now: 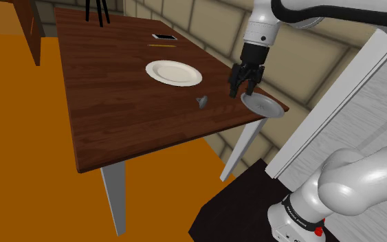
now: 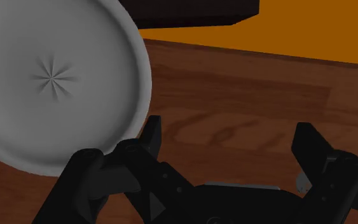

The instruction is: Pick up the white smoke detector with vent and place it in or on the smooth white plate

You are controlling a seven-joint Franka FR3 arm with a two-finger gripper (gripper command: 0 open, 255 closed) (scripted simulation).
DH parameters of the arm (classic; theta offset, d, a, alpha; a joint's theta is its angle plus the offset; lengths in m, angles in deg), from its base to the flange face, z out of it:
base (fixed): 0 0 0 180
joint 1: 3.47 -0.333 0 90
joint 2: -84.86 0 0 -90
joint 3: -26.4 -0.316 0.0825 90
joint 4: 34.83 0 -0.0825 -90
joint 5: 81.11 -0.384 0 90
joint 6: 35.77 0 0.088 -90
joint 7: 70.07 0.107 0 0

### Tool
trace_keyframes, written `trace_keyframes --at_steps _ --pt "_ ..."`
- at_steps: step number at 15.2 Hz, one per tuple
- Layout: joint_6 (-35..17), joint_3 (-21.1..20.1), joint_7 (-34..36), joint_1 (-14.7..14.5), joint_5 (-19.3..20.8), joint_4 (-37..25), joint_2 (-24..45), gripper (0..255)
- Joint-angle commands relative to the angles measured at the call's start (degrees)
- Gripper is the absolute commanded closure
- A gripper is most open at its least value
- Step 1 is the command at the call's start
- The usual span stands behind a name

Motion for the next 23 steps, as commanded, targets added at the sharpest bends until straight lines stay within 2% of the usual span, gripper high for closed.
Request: trace_keyframes --at_steps 1,9,16,23 --pt "0.2 -0.8 0.7 -0.7 -1.5 -3.5 4.3 0" --pt "3.5 -3.3 3.7 -3.1 -5.8 -20.9 21.3 0" --pt "-2.3 -4.0 3.3 -3.6 -6.3 -13.4 19.5 0" --pt "-2.3 -4.0 3.3 -3.6 -6.3 -13.4 19.5 0"
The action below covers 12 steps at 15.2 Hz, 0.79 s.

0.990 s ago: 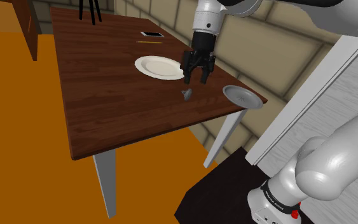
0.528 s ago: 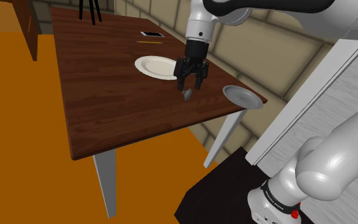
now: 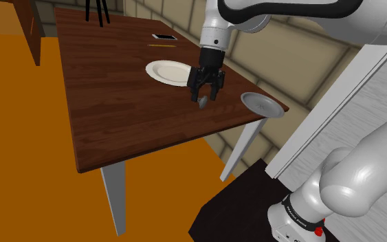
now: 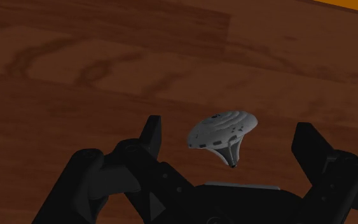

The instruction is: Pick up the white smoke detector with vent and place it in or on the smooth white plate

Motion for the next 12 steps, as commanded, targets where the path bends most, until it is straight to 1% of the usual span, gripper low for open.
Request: trace_keyframes --at_steps 1,2,11,12 --pt "0.0 0.0 0.0 0.0 0.0 0.0 0.0 0" --pt "0.0 0.0 0.0 0.0 0.0 0.0 0.0 255" --pt "0.0 0.0 0.0 0.0 0.0 0.0 0.0 255" --pt "0.7 0.0 0.2 0.0 0.0 -0.7 0.0 255"
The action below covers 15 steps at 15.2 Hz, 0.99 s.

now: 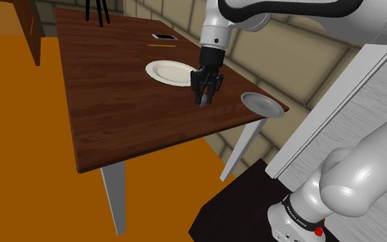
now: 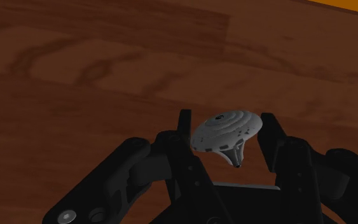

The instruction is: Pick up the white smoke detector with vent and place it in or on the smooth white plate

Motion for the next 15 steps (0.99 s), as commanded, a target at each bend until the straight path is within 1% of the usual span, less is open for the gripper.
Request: trace_keyframes --at_steps 1,15 --pt "1.1 0.0 0.2 0.0 0.0 -1.0 -0.1 255" --pt "11.7 0.3 2.8 0.2 0.0 -13.4 1.4 255"
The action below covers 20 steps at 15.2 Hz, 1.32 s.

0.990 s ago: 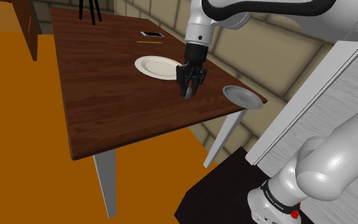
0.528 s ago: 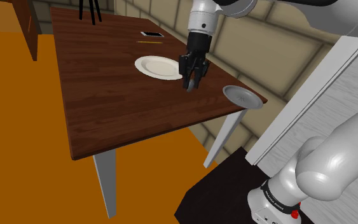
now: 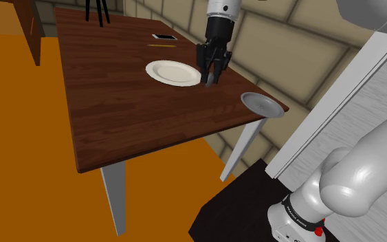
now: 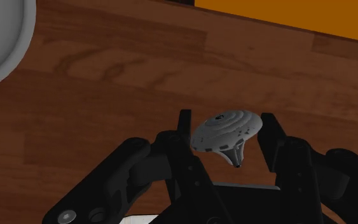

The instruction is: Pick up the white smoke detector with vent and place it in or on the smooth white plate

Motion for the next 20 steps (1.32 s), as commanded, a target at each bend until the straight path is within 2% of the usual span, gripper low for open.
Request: trace_keyframes --at_steps 1,10,20 --pt "1.5 0.0 0.4 0.0 0.0 -1.8 0.3 255" --pt "4.0 5.8 -9.7 4.2 2.2 8.7 -10.3 255" --pt "8.0 14.4 -22.7 9.1 8.7 15.4 -18.8 255"
